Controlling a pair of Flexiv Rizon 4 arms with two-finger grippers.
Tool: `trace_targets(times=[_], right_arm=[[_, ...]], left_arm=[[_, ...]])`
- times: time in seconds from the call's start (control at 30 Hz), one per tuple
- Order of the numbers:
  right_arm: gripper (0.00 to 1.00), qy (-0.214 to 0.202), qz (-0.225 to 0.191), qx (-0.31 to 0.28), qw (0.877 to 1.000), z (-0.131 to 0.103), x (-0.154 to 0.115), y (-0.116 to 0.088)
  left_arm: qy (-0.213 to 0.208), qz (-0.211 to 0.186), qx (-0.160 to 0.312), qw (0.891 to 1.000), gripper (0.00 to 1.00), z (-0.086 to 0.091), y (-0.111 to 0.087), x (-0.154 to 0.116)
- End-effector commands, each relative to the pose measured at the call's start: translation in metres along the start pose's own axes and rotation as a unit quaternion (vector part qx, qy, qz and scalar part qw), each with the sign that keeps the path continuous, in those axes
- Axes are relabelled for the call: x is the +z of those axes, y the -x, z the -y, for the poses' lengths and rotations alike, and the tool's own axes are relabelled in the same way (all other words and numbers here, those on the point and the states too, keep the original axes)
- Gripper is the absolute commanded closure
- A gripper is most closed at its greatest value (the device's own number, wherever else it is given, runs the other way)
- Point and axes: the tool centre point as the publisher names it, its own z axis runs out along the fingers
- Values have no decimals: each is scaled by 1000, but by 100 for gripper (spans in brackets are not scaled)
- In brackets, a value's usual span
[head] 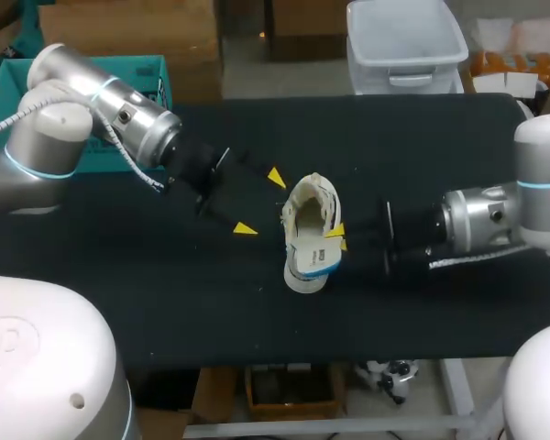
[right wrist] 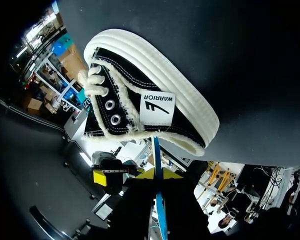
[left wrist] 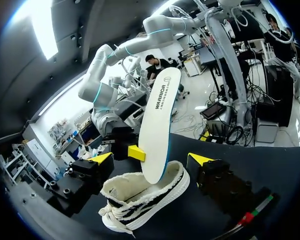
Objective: Open the shoe tongue, take the insole out of the shoe, put the insole back into the shoe, and pack the shoe into the shoebox
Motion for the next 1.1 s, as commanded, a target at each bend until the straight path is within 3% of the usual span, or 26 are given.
trace_targets(times=[0.03, 0.47, 1.1], right_arm=[[100, 21, -22, -5, 1000, 4, 8, 11], [100, 39, -39, -24, 998, 11, 21, 6], [100, 55, -86, -27, 994, -18, 20, 7]], left_arm=[[5, 25, 1, 1000, 0, 1, -10, 2], [28, 34, 7, 999, 0, -4, -15, 15], [59, 85, 31, 994, 0, -23, -23, 23]])
